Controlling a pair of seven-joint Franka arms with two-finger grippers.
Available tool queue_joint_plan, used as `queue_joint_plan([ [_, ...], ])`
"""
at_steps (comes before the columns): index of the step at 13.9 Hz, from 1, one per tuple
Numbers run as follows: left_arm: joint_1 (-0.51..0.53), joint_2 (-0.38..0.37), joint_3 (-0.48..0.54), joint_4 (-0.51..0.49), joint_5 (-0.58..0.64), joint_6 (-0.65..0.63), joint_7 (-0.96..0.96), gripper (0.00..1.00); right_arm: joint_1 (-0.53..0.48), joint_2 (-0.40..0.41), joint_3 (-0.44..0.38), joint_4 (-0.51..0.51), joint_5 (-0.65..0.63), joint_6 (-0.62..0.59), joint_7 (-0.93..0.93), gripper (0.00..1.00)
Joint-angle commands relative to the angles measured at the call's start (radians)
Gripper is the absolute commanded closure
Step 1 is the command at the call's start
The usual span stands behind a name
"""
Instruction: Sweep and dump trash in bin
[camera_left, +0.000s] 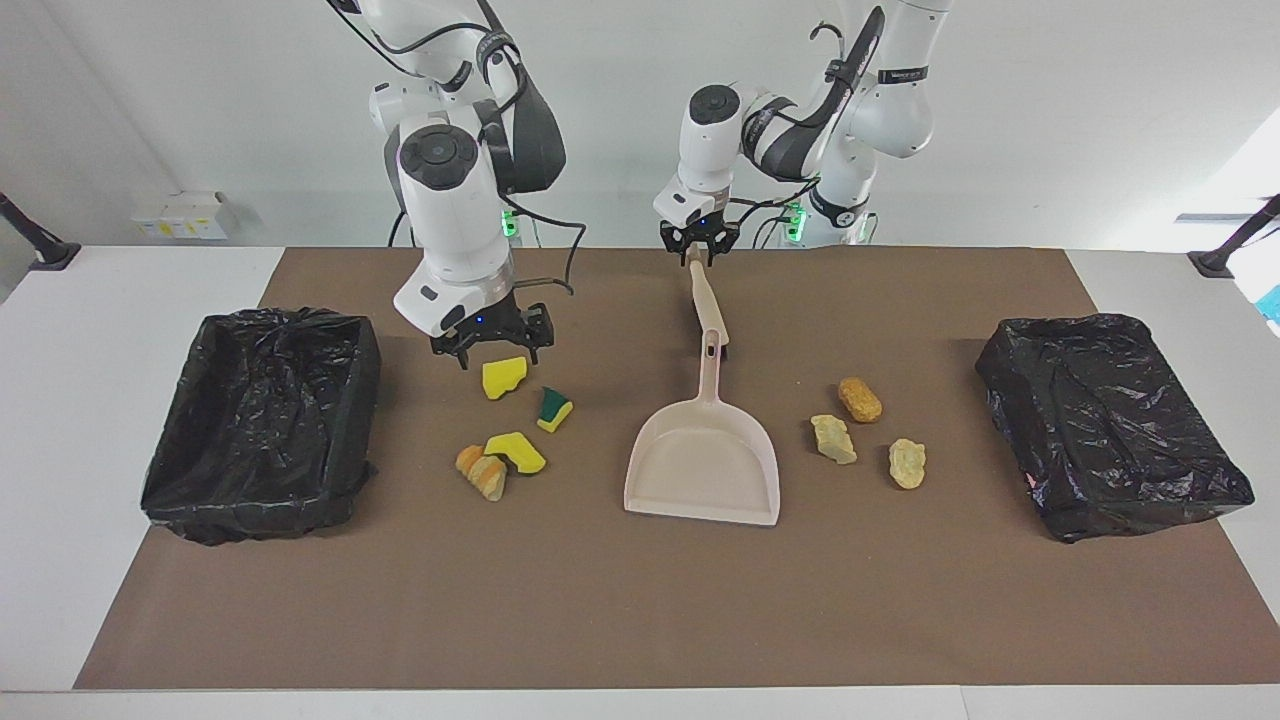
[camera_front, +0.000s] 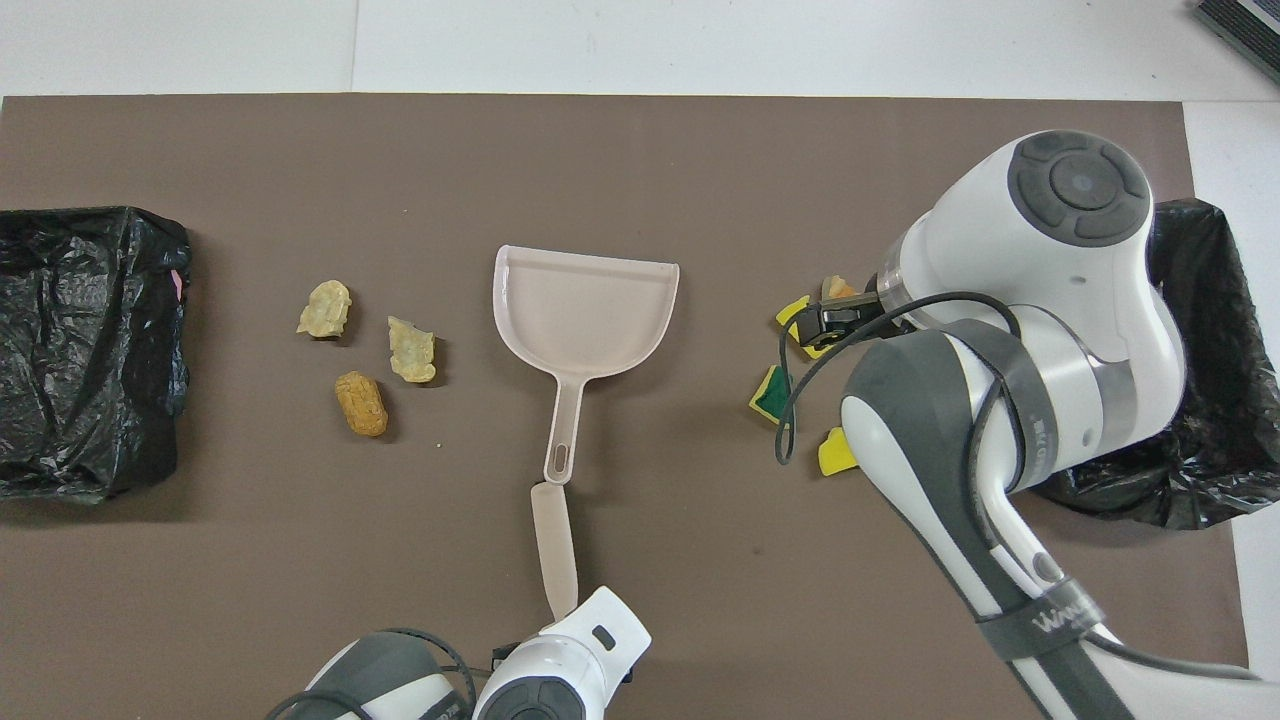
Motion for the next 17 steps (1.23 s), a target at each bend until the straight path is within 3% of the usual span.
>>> queue_joint_plan([
  [1,-0.019,0.009,0.016,-0.017,-0.012,0.014,-0.019,0.89,-0.007,-0.023,0.004,-0.024,0.018,0.003,0.002,0.0],
  [2,-0.016,0.015,0.016,-0.01,-0.012,0.012,-0.026,1.0,-0.005,-0.023,0.004,-0.024,0.018,0.003,0.002,0.0],
  [8,0.059,0.006,0.021,0.032,-0.012,-0.092,0.071,1.0,-0.004,-0.02,0.006,-0.013,0.019,0.0,0.008,0.0],
  [12,0.168,-0.034,0.029,0.137,-0.012,-0.311,0.208,1.0,0.055,-0.018,0.006,-0.008,0.022,0.03,0.137,0.0],
  [15,0.293,-0.107,0.03,0.19,-0.012,-0.498,0.344,1.0,0.099,-0.02,0.018,-0.013,0.022,0.061,0.27,0.0],
  [17,0.388,-0.109,0.032,0.224,-0.002,-0.557,0.439,1.0,0.147,-0.015,0.018,-0.019,0.022,0.101,0.381,0.0],
])
